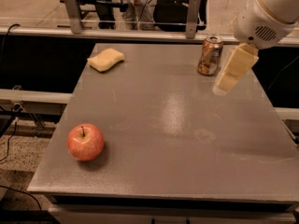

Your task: Pick sponge

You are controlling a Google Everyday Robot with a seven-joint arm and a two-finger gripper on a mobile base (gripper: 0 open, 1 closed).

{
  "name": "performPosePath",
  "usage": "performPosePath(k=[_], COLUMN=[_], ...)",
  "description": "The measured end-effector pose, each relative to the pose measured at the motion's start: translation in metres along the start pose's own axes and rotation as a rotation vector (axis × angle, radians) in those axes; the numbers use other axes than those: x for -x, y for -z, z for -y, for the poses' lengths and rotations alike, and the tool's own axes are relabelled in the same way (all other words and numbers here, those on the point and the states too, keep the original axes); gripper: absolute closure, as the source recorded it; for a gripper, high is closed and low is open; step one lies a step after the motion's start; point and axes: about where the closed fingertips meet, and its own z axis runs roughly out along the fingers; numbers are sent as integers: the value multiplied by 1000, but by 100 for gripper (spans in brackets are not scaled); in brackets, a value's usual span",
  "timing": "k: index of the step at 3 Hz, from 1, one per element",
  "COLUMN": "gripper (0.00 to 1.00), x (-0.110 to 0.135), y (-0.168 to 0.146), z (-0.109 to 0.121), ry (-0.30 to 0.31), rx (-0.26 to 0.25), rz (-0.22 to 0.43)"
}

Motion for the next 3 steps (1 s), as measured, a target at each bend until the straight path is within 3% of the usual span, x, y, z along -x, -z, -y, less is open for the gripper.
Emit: performPosePath(k=[1,3], gripper=[0,0], x=[30,100], y=[-30,-94], z=[29,66], ry=[-21,-36], rx=[2,38], rz=[50,143])
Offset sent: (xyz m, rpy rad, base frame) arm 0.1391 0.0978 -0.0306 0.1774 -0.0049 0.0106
